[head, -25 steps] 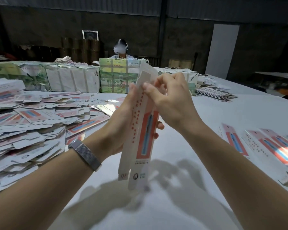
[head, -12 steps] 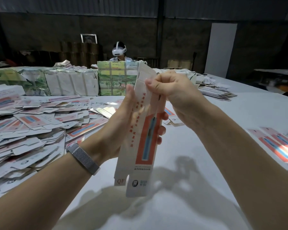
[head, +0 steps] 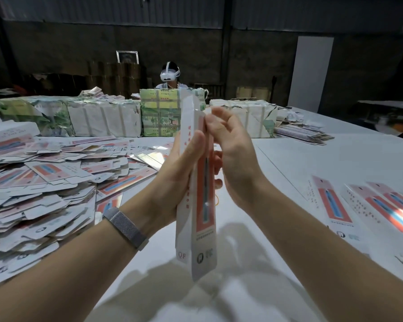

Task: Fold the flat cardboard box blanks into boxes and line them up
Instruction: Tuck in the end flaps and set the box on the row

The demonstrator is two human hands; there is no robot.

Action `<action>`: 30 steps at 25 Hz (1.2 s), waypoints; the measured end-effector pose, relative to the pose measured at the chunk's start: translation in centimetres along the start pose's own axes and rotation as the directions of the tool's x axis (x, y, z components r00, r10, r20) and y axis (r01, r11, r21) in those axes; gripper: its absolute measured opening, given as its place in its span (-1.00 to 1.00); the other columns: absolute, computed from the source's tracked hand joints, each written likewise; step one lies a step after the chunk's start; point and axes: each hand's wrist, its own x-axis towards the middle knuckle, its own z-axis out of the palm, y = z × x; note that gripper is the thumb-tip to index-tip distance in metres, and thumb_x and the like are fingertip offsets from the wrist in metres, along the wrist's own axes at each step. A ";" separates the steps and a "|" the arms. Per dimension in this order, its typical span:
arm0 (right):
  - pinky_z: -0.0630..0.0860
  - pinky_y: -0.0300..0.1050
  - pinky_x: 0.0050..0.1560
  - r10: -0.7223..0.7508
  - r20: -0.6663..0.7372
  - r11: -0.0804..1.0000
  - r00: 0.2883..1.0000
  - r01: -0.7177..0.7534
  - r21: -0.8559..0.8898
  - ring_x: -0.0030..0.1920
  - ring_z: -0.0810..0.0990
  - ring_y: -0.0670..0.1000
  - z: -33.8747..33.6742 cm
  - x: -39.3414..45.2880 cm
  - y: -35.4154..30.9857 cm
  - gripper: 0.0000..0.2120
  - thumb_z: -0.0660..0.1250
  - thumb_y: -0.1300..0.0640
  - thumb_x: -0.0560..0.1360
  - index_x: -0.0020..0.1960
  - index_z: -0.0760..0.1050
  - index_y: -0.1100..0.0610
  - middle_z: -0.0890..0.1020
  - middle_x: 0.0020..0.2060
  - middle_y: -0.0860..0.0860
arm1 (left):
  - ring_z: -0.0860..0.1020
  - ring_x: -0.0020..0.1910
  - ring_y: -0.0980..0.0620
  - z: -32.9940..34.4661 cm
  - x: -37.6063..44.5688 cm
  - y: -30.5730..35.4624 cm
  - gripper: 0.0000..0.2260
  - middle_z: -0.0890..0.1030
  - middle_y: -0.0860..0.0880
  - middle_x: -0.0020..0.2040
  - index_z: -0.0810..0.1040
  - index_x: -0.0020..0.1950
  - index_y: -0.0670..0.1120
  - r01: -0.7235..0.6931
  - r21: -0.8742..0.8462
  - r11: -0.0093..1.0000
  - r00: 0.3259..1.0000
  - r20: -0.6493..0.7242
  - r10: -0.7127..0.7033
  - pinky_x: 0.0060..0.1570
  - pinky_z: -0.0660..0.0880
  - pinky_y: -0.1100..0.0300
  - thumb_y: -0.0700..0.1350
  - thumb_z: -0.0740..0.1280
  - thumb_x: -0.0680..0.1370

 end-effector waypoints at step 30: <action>0.63 -0.05 -0.03 -0.111 0.077 0.990 0.991 0.104 0.100 -0.03 0.62 0.08 1.2 -1.4 0.7 -0.81 0.11 0.20 0.68 0.29 0.29 0.12 0.55 0.02 0.21 | 0.68 -0.09 0.01 0.4 0.8 -0.4 -0.74 0.67 0.03 -0.05 0.42 0.26 0.07 -0.359 0.322 0.876 0.834 -0.311 0.456 -0.19 0.61 0.18 -0.08 0.13 0.60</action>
